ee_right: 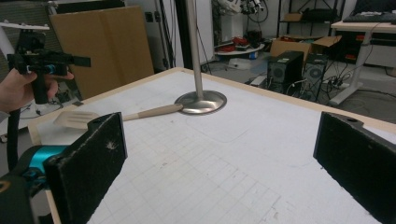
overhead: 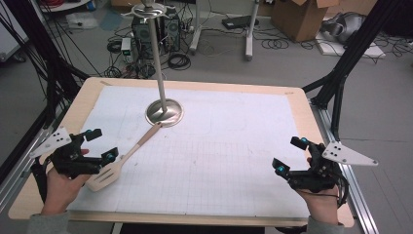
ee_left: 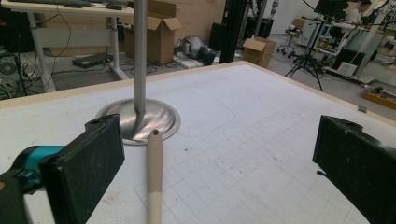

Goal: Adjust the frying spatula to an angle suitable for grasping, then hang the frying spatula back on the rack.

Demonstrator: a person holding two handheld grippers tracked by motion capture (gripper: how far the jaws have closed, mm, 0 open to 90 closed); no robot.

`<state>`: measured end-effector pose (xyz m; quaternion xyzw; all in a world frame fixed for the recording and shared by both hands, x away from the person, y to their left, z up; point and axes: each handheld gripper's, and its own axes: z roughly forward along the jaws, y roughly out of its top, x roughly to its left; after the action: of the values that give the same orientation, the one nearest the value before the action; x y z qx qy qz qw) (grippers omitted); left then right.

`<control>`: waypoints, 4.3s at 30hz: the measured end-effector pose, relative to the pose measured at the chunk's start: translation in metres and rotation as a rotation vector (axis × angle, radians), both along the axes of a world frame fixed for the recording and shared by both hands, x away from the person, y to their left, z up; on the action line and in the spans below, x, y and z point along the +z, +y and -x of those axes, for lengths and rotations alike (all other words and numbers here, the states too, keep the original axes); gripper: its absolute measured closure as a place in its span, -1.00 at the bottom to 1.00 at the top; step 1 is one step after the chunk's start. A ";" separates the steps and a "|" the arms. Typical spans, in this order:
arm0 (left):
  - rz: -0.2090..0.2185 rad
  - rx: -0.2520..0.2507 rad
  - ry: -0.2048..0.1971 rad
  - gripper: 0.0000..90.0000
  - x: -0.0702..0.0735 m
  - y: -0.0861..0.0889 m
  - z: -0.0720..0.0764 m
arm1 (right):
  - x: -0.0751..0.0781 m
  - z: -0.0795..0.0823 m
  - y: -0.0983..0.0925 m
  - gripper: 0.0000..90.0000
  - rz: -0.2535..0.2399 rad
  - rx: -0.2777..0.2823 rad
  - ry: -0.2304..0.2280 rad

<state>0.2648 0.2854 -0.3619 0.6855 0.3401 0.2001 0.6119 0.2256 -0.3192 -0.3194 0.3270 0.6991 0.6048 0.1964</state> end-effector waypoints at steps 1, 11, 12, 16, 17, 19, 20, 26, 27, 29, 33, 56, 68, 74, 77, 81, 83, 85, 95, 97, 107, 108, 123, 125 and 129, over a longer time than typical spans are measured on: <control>-0.002 0.001 -0.001 -0.94 0.000 -0.001 0.000 | 0.000 0.000 0.000 -0.97 0.000 0.000 0.000; -0.042 0.017 0.007 -0.87 -0.005 -0.005 0.002 | 0.001 -0.002 0.004 -0.97 -0.002 0.014 -0.006; -0.043 0.028 0.005 -0.87 -0.006 -0.005 0.002 | 0.001 -0.003 0.005 -0.97 0.002 0.016 -0.003; -0.047 0.032 0.005 -0.87 -0.006 -0.005 0.001 | 0.000 -0.005 0.006 -0.97 0.009 0.025 -0.001; -0.048 0.033 0.006 -0.87 -0.006 -0.006 0.000 | 0.000 -0.005 0.007 -0.97 0.009 0.025 -0.003; -0.051 0.028 0.016 -0.87 -0.007 -0.007 -0.002 | 0.000 -0.004 0.006 -0.97 0.007 0.029 -0.002; -0.053 0.027 0.021 -0.87 -0.008 -0.007 -0.003 | 0.000 -0.004 0.006 -0.97 0.004 0.027 -0.001; -0.054 0.027 0.042 -0.87 -0.015 -0.006 -0.014 | 0.000 -0.005 0.007 -0.97 -0.003 0.026 0.002; -0.048 0.026 0.047 -0.87 -0.016 -0.005 -0.015 | 0.000 -0.005 0.007 -0.97 -0.002 0.030 0.005; -0.048 0.027 0.053 -0.87 -0.016 -0.004 -0.019 | -0.001 -0.007 0.009 -0.97 0.007 0.035 0.005; -0.048 0.031 0.073 -0.87 -0.019 -0.006 -0.027 | -0.002 -0.009 0.009 -0.97 0.011 0.037 0.013; -0.100 0.034 0.146 -0.87 -0.031 -0.013 -0.063 | -0.002 -0.009 0.007 -0.97 0.002 0.048 0.019; -0.183 0.033 0.193 -0.79 -0.041 -0.018 -0.073 | -0.002 -0.009 0.008 -0.97 0.011 0.074 0.018; -0.203 0.044 0.213 -0.78 -0.046 -0.020 -0.077 | -0.003 -0.008 0.007 -0.97 0.015 0.076 0.018; -0.213 0.044 0.220 -0.77 -0.048 -0.021 -0.079 | -0.002 -0.007 0.007 -0.97 0.014 0.074 0.020; -0.231 0.046 0.230 -0.73 -0.050 -0.023 -0.080 | -0.001 -0.007 0.008 -0.97 0.016 0.076 0.015; -0.241 0.049 0.242 -0.73 -0.051 -0.025 -0.081 | -0.001 -0.007 0.009 -0.97 0.020 0.081 0.020; -0.247 0.049 0.246 -0.72 -0.052 -0.025 -0.081 | -0.001 -0.007 0.009 -0.97 0.025 0.087 0.018; -0.291 0.049 0.269 -0.62 -0.058 -0.028 -0.084 | -0.001 -0.006 0.009 -0.97 0.023 0.087 0.023; -0.292 0.053 0.270 -0.62 -0.058 -0.029 -0.083 | -0.001 -0.006 0.009 -0.97 0.026 0.088 0.023; -0.288 0.077 0.290 -0.59 -0.060 -0.029 -0.084 | -0.001 -0.007 0.011 -0.97 0.035 0.096 0.024; -0.284 0.081 0.291 -0.59 -0.061 -0.029 -0.084 | -0.001 -0.007 0.011 -0.97 0.035 0.096 0.024; -0.307 0.094 0.331 -0.56 -0.066 -0.032 -0.085 | -0.001 -0.007 0.011 -0.97 0.036 0.099 0.025; -0.322 0.102 0.339 -0.56 -0.067 -0.034 -0.085 | -0.002 -0.008 0.011 -0.97 0.036 0.100 0.027; -0.373 0.134 0.356 -0.59 -0.069 -0.039 -0.085 | -0.002 -0.008 0.012 -0.97 0.039 0.104 0.027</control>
<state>0.3502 0.2464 -0.4311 0.7867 0.4441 0.1759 0.3910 0.2335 -0.3070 -0.3215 0.2945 0.7296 0.5958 0.1615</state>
